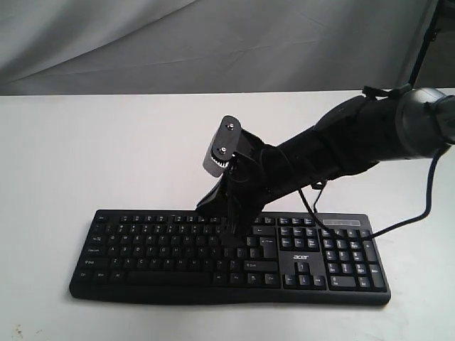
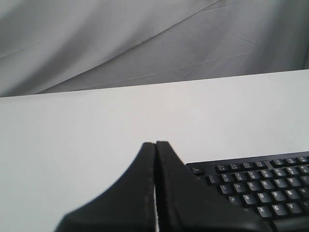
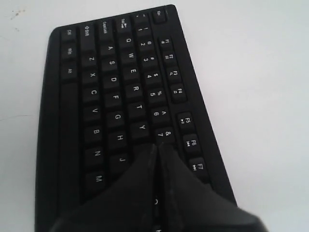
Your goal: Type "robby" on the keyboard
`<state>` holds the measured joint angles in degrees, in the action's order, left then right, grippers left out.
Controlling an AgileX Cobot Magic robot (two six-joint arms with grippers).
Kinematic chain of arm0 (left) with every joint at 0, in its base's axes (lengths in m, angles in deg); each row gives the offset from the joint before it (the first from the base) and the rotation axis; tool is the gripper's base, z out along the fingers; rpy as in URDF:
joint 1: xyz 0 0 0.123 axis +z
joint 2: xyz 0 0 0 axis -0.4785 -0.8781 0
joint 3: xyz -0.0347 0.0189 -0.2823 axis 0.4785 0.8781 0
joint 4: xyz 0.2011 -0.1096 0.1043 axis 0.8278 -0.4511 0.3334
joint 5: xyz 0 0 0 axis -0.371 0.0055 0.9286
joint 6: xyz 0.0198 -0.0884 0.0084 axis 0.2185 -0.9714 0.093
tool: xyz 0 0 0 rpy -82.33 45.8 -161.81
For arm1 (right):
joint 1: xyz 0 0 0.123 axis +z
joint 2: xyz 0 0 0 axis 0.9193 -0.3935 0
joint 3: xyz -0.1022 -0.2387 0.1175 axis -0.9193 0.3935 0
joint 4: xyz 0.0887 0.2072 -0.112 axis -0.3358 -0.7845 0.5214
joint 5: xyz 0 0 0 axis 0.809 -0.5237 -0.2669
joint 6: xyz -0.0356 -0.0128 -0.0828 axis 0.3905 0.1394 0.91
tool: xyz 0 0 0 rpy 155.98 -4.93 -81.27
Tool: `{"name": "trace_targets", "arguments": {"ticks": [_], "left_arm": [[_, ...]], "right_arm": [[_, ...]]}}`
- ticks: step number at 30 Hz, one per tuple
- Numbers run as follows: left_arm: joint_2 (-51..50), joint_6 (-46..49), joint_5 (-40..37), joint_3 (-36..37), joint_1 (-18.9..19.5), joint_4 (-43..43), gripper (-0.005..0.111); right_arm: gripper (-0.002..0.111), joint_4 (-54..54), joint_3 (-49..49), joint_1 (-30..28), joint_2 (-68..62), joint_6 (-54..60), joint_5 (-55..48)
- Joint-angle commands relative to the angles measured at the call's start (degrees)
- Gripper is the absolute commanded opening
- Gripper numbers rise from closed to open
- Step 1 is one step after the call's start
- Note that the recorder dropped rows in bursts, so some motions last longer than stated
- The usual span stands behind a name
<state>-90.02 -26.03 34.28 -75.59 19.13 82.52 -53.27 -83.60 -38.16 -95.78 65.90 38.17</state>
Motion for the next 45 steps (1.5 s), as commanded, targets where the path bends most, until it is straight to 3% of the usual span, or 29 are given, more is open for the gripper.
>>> {"name": "trace_targets", "arguments": {"ticks": [1,17,45], "left_arm": [[0.2,-0.16,0.31,0.25,-0.36,0.27,0.0],[0.2,-0.16,0.31,0.25,-0.36,0.27,0.0],[0.2,-0.16,0.31,0.25,-0.36,0.27,0.0]], "right_arm": [[0.0,-0.9,2.25,-0.01,0.54,1.39,3.02],[0.0,-3.52,3.94,2.75,0.54,2.54,9.75],[0.0,-3.02,3.94,2.75,-1.21,2.07,7.67]]}}
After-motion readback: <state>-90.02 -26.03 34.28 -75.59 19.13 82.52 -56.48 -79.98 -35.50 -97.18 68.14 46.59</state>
